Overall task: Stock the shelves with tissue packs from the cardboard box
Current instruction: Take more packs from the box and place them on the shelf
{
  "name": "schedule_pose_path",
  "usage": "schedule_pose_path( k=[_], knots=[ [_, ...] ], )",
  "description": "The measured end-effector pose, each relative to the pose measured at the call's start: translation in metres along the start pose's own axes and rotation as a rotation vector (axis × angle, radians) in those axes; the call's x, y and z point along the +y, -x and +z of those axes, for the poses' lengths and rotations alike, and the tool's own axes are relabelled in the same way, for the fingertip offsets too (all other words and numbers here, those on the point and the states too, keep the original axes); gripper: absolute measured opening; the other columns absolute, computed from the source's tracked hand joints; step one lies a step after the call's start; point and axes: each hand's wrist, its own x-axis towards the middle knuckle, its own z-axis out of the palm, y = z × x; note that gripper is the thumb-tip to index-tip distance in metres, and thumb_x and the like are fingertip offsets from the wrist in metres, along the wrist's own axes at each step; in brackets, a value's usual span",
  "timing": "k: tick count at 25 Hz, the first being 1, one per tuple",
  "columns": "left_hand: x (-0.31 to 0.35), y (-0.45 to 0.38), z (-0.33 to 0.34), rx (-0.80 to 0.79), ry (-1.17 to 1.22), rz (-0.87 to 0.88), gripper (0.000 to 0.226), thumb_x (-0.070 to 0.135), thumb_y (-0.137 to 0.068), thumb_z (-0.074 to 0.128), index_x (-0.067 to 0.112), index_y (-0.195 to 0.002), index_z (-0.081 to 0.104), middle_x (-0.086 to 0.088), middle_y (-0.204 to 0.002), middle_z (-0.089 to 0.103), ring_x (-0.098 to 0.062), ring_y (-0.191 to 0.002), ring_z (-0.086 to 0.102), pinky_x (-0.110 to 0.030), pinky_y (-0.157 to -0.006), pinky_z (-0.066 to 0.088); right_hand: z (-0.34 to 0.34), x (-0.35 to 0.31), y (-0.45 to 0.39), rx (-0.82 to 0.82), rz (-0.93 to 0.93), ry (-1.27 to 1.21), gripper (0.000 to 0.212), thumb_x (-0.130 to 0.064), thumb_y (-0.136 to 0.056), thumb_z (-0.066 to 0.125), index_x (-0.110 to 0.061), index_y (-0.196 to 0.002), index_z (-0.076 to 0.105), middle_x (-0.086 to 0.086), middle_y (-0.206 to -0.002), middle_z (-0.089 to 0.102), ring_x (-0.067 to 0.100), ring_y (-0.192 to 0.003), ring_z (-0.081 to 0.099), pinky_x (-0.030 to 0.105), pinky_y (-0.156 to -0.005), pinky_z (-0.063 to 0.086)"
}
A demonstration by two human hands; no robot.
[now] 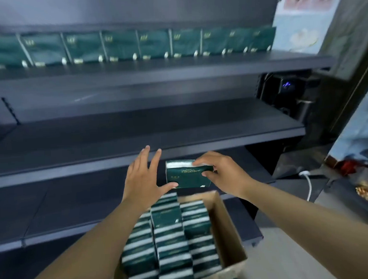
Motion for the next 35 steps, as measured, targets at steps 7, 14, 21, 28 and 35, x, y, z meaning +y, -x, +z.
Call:
schedule_pose_path(
  k=[7, 14, 21, 28, 35],
  knots=[
    [0.113, -0.125, -0.068, 0.258, -0.046, 0.142, 0.102, 0.069, -0.067, 0.063, 0.011, -0.145, 0.034, -0.019, -0.15, 0.03, -0.034, -0.137, 0.032, -0.047, -0.108, 0.031, -0.177, 0.016, -0.025, 0.137, -0.138, 0.144, 0.035, 0.002, -0.088, 0.057, -0.017, -0.116, 0.063, -0.012, -0.107, 0.053, -0.015, -0.082, 0.048, 0.002, -0.07, 0.033],
    [0.206, -0.23, -0.101, 0.447, -0.1, 0.034, 0.099, 0.076, -0.07, 0.045, 0.013, -0.145, 0.034, -0.02, -0.147, 0.035, -0.035, -0.135, 0.036, -0.049, -0.105, 0.035, -0.308, 0.061, -0.078, 0.195, -0.268, 0.105, 0.033, 0.002, -0.091, 0.053, -0.018, -0.115, 0.061, -0.011, -0.107, 0.049, -0.024, -0.073, 0.041, 0.005, -0.071, 0.03],
    [0.231, -0.301, -0.101, 0.507, -0.032, -0.091, 0.103, 0.078, -0.065, 0.044, 0.016, -0.147, 0.031, -0.017, -0.151, 0.03, -0.034, -0.138, 0.03, -0.048, -0.108, 0.03, -0.356, 0.107, -0.146, 0.323, -0.333, 0.039, 0.03, 0.0, -0.091, 0.054, -0.022, -0.109, 0.063, -0.011, -0.106, 0.05, -0.012, -0.077, 0.04, 0.007, -0.075, 0.029],
    [0.211, -0.393, -0.065, 0.474, -0.035, -0.066, 0.098, 0.065, -0.075, 0.062, 0.021, -0.151, 0.018, -0.013, -0.156, 0.018, -0.026, -0.144, 0.015, -0.04, -0.114, 0.018, -0.367, 0.157, -0.235, 0.412, -0.242, 0.073, 0.03, 0.001, -0.092, 0.051, -0.022, -0.108, 0.063, -0.01, -0.107, 0.048, 0.009, -0.106, 0.04, 0.008, -0.082, 0.029],
    [0.174, -0.493, -0.022, 0.456, -0.2, 0.012, 0.099, 0.073, -0.063, 0.064, 0.016, -0.141, 0.042, -0.017, -0.141, 0.044, -0.033, -0.132, 0.039, -0.046, -0.11, 0.027, -0.354, 0.208, -0.337, 0.369, -0.168, 0.174, 0.034, -0.012, -0.09, 0.057, -0.018, -0.123, 0.053, -0.006, -0.124, 0.043, 0.012, -0.126, 0.031, 0.015, -0.105, 0.021]
  ],
)
